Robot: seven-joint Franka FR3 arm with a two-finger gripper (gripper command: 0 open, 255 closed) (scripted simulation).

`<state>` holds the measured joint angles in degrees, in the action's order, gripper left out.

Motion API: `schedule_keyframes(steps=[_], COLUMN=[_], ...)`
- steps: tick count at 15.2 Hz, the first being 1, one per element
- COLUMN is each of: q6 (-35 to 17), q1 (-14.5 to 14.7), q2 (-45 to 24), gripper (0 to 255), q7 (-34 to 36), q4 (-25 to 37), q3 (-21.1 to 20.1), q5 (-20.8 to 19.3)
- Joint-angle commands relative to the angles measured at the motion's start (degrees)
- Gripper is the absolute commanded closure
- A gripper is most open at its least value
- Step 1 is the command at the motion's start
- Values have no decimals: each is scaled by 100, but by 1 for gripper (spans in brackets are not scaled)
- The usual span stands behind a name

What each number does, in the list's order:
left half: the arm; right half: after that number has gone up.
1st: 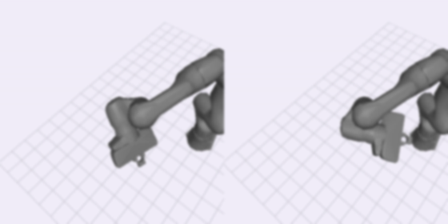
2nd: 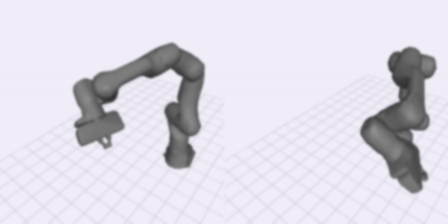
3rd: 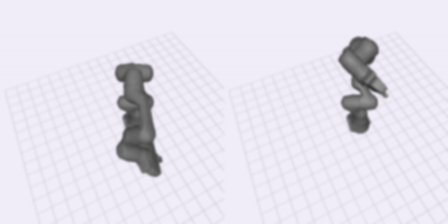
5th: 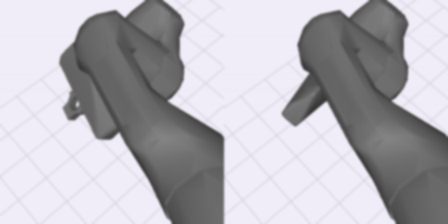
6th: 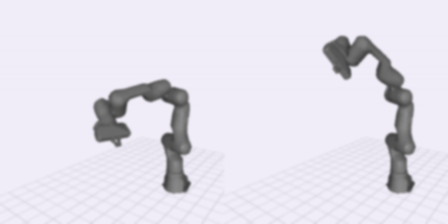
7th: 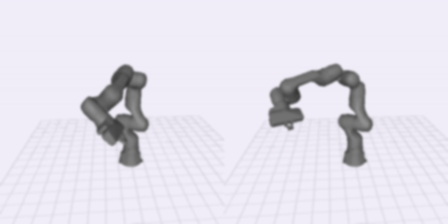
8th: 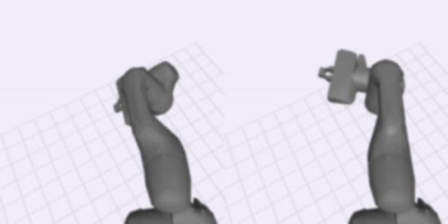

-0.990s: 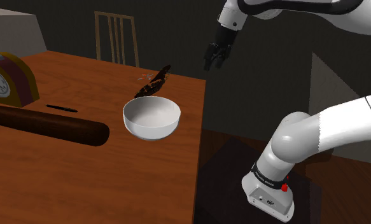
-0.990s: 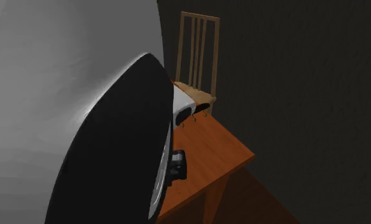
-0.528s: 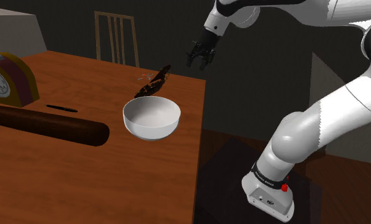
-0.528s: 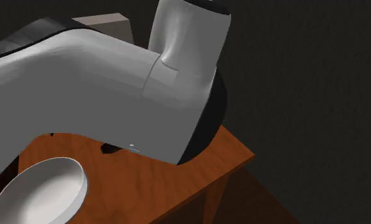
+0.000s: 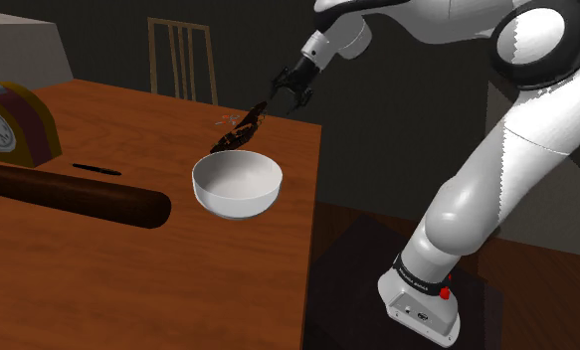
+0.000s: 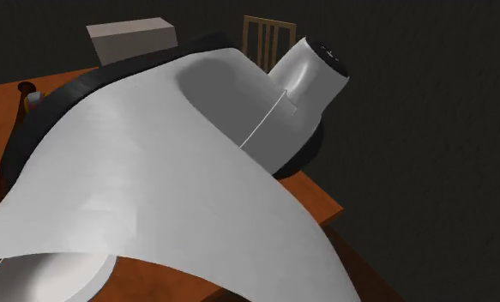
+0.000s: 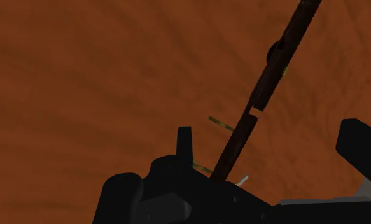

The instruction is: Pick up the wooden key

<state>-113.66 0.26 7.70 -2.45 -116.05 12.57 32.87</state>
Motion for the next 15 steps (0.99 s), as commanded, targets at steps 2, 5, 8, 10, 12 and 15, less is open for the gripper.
schedule_keyframes(steps=[2,5,8,10,12,15], q6=[-19,48,155,207,143,51], q1=[-43,-159,-340,-444,-451,-456], q2=[-694,-1377,-2063,-2387,-2438,-2521], gripper=[0,0,0,0,0,0], q7=[-176,-294,-349,-348,-454,-614], q4=[453,939,1458,1714,1646,1554], q3=[177,256,256,228,210,191], q5=[831,1643,2434,2792,2844,2927])
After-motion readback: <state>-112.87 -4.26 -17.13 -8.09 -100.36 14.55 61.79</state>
